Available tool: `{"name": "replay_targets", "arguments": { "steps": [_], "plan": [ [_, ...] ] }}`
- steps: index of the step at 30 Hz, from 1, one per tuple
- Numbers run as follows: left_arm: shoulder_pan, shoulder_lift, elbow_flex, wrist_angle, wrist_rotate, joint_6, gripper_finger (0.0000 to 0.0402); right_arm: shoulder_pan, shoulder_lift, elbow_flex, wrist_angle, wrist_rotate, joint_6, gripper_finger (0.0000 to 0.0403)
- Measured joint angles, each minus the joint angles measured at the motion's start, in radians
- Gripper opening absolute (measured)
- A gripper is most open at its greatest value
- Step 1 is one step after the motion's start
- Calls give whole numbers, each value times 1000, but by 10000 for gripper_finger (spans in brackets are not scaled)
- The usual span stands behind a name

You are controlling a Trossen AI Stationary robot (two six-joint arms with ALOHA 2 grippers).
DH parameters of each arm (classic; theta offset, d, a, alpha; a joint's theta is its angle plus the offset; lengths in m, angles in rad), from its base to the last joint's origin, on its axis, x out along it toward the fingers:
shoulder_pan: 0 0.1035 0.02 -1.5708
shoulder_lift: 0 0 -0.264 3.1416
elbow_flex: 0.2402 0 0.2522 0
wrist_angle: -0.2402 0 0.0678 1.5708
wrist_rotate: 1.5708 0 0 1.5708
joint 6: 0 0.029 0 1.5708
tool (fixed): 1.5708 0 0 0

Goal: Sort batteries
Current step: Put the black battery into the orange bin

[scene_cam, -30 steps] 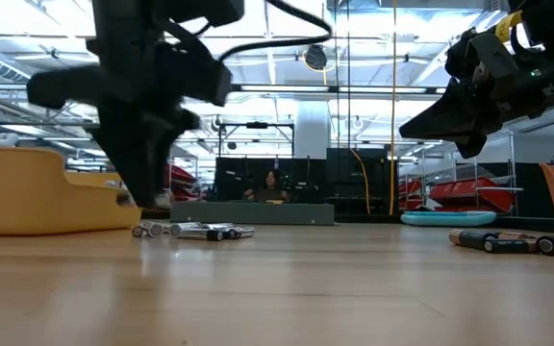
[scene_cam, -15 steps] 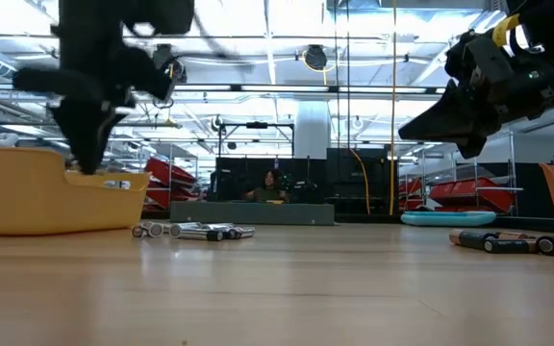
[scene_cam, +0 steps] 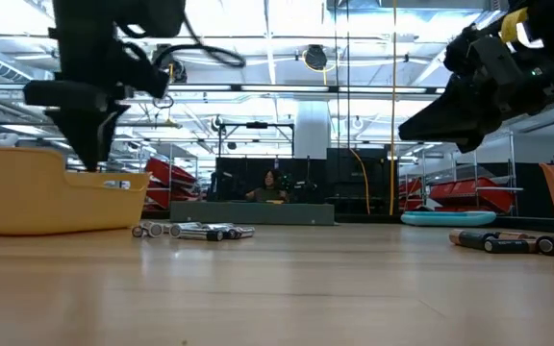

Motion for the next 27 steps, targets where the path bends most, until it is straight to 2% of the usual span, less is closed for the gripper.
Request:
{"name": "replay_targets", "arguments": {
  "steps": [4,6,10,13,19,27],
  "plan": [
    [0,10,2,135,-1,80,225,12,46,142,-250,-7,25,135],
    [0,14,2,194,-6,114,225,18,99,241,-398,-44,40,149],
    [0,14,2,320,-31,193,226,32,221,422,-682,-180,45,153],
    [0,14,2,398,-66,263,226,33,300,519,-826,-282,48,145],
    [-2,14,-31,604,-152,360,226,32,412,613,-974,-382,83,145],
    [-9,14,-153,908,-162,394,226,17,489,615,-1056,-527,246,207]
  ]
}}
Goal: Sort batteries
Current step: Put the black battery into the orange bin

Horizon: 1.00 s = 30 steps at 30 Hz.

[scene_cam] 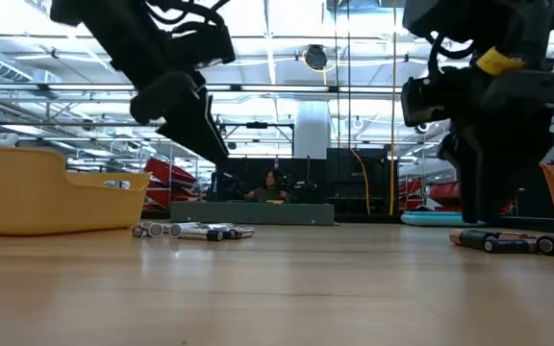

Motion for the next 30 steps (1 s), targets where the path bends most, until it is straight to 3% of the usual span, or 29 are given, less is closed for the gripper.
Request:
{"name": "replay_targets", "arguments": {
  "steps": [5,24,30],
  "plan": [
    [-11,0,-49,115,-5,26,226,31,5,1,19,25,22,213],
    [-9,0,-60,124,-5,78,226,28,-6,1,-75,53,87,205],
    [-9,0,-60,125,-4,78,226,10,-15,1,-189,40,126,205]
  ]
}}
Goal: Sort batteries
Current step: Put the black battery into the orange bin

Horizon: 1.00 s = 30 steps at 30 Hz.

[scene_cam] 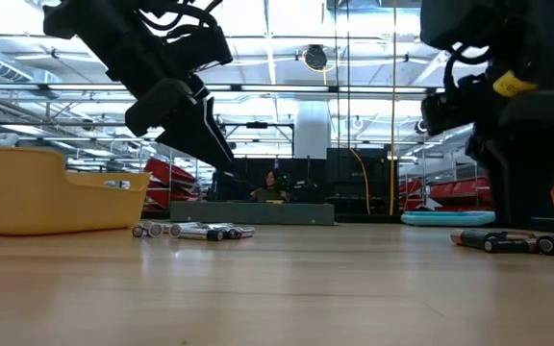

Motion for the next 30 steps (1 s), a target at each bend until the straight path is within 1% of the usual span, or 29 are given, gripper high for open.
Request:
{"name": "replay_targets", "arguments": {
  "steps": [4,14,17,20,23,25,27,30],
  "plan": [
    [0,0,0,0,1,-1,226,-24,0,0,-26,17,-6,205],
    [0,0,1,-6,11,-5,226,-89,40,0,13,20,-37,205],
    [0,0,1,-10,15,-17,226,-95,72,0,27,9,-47,204],
    [0,0,1,-19,15,-26,226,-103,104,5,42,-25,-58,196],
    [0,0,1,-31,15,-29,226,-111,133,6,52,-52,-71,172],
    [0,0,1,-31,28,-29,226,-120,145,7,57,-70,-85,142],
    [0,0,1,-31,51,-30,226,-129,154,9,64,-92,-99,102],
    [0,0,1,-31,78,-30,226,-148,155,9,73,-104,-138,32]
  ]
}}
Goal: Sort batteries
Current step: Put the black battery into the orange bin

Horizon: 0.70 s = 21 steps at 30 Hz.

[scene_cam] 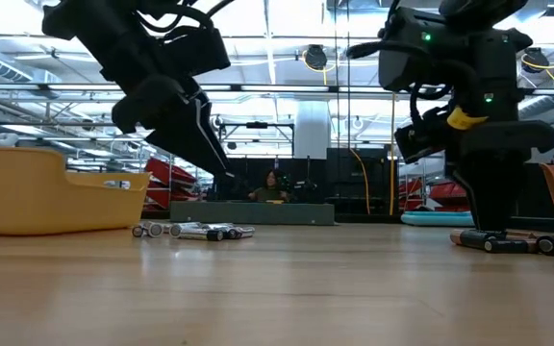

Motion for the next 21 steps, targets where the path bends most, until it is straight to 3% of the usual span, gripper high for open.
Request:
{"name": "replay_targets", "arguments": {
  "steps": [8,13,17,21],
  "plan": [
    [11,0,0,-10,77,-24,226,-94,-66,-10,-18,-32,-124,9],
    [13,0,0,-11,68,47,226,-117,-202,-11,-67,139,-110,4],
    [26,0,0,41,57,55,226,-53,-324,-15,-181,163,-2,2],
    [48,0,0,109,51,31,226,105,-468,-11,-156,220,156,2]
  ]
}}
